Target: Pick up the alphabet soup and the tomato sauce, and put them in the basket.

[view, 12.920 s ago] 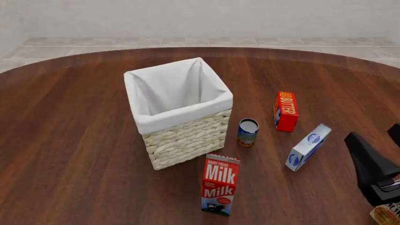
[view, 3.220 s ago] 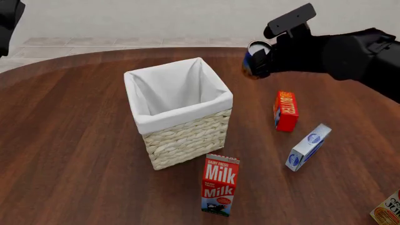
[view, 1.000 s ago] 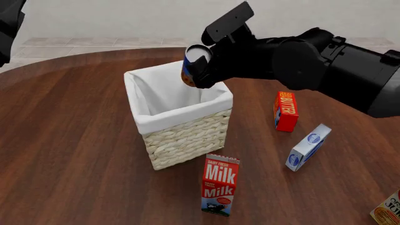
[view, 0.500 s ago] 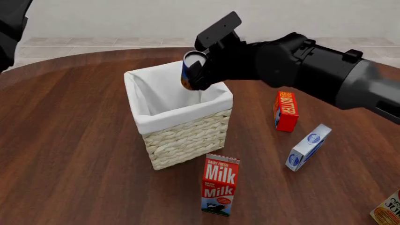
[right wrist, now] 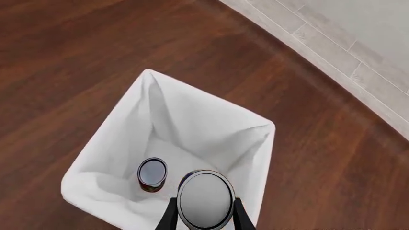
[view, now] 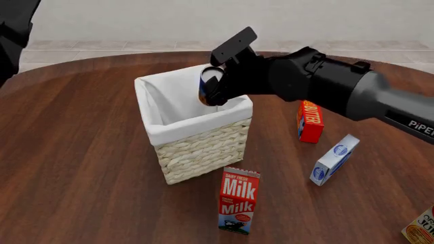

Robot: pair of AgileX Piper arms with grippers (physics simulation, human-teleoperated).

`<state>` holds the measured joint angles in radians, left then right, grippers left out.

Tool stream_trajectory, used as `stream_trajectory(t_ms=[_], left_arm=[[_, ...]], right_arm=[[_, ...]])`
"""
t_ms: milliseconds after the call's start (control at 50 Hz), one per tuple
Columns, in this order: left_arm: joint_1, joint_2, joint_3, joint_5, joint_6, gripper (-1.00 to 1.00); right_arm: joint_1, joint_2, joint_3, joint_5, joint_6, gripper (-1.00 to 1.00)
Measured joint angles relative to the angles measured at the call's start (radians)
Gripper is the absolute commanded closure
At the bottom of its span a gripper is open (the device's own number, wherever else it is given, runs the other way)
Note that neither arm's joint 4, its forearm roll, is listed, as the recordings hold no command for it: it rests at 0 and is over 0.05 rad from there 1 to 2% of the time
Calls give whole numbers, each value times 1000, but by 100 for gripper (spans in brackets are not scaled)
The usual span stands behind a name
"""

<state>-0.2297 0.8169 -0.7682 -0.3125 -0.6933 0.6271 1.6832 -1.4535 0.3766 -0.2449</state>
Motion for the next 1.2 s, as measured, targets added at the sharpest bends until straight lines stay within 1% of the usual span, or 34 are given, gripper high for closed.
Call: stream_trajectory(t_ms=[500,520,760,1200], left_arm=[[14,12,10,-13,-8,-100],[14,12,11,-14,-8,-100],[19,12,13,-15,-9,-100],[15,12,2,-8,-4,-100]], right_arm=[[-6,26,32,-28,7,100],[-7,28,31,-28,7,-100],[-23,46,-2,-25,22,-100],[-36,53,-57,-7,26,-100]])
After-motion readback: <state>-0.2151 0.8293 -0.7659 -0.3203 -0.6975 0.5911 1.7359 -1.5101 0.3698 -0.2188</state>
